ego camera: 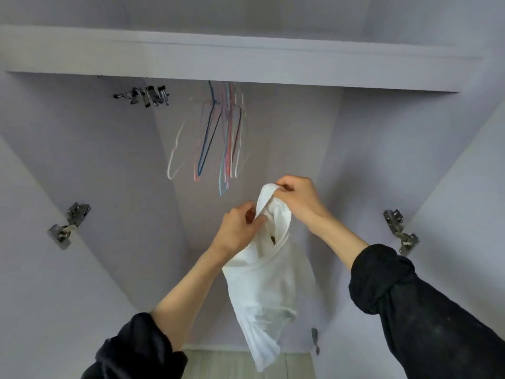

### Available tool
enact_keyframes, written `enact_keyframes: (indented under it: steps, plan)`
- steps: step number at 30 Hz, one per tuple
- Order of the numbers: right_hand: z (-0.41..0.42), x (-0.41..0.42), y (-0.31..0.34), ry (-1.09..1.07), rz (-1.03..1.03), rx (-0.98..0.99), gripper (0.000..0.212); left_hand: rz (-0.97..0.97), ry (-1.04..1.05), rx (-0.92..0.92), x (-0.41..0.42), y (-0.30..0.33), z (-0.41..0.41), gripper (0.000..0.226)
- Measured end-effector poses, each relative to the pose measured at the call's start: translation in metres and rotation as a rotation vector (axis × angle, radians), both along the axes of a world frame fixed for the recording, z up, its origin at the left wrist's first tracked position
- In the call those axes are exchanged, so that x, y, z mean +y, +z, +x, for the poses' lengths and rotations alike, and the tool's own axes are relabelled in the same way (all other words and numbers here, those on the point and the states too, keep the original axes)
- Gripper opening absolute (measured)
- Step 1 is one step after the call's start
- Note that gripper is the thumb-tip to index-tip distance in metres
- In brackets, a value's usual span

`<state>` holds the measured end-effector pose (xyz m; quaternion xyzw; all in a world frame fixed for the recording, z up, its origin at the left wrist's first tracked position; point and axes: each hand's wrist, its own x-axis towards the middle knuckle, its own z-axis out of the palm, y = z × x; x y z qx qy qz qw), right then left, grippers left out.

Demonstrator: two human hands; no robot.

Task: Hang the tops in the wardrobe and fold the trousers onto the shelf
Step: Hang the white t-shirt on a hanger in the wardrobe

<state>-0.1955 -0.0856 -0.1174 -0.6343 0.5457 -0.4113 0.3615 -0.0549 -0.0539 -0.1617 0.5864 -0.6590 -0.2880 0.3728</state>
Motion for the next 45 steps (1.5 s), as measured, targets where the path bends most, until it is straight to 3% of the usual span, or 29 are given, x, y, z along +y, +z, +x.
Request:
enact_keyframes:
  steps: [5,9,13,15,17,19,23,29,32,36,40,42,45]
  plan:
    - [-0.034,-0.026,-0.022,0.037,0.042,0.07,0.01,0.008,-0.019,0.05,-0.022,0.011,0.001,0.017]
    - [-0.048,-0.041,-0.054,0.05,0.136,0.363,0.004,0.058,0.033,0.179,-0.025,0.013,0.0,0.016]
    - [-0.043,-0.05,-0.053,0.071,0.095,0.338,0.013,0.065,0.144,-0.141,-0.029,0.002,0.018,0.023]
    - [-0.028,-0.051,-0.041,0.127,0.045,0.313,0.019,0.088,0.202,-0.333,-0.031,0.0,0.033,0.01]
    - [-0.006,-0.051,-0.033,0.215,-0.006,0.284,0.013,0.113,0.168,-0.397,-0.029,0.003,0.04,0.03]
    - [0.016,-0.051,-0.028,0.281,-0.059,0.282,0.013,0.049,0.081,-0.371,-0.027,0.006,0.04,0.045]
    - [0.042,-0.052,-0.037,0.222,-0.121,0.316,0.012,-0.087,0.208,-0.376,-0.022,0.012,0.049,0.011]
    - [0.049,-0.05,-0.079,0.158,-0.177,0.599,0.018,-0.022,0.176,-0.153,-0.023,0.016,0.065,0.012]
    - [0.031,-0.057,-0.102,0.086,-0.016,0.681,0.02,-0.012,0.19,0.0,-0.022,0.026,0.081,0.017]
    - [-0.001,-0.073,-0.106,-0.031,0.198,0.682,0.018,0.039,0.388,0.14,-0.03,0.034,0.108,0.017]
    - [-0.018,-0.089,-0.088,-0.065,0.249,0.726,0.019,0.322,0.334,0.088,-0.033,0.02,0.119,0.007]
    - [-0.017,-0.094,-0.079,-0.036,0.255,0.712,0.015,0.419,0.247,0.058,-0.028,0.011,0.118,0.018]
    - [-0.013,-0.102,-0.069,0.001,0.309,0.52,0.001,0.411,0.243,-0.069,-0.029,-0.006,0.128,0.021]
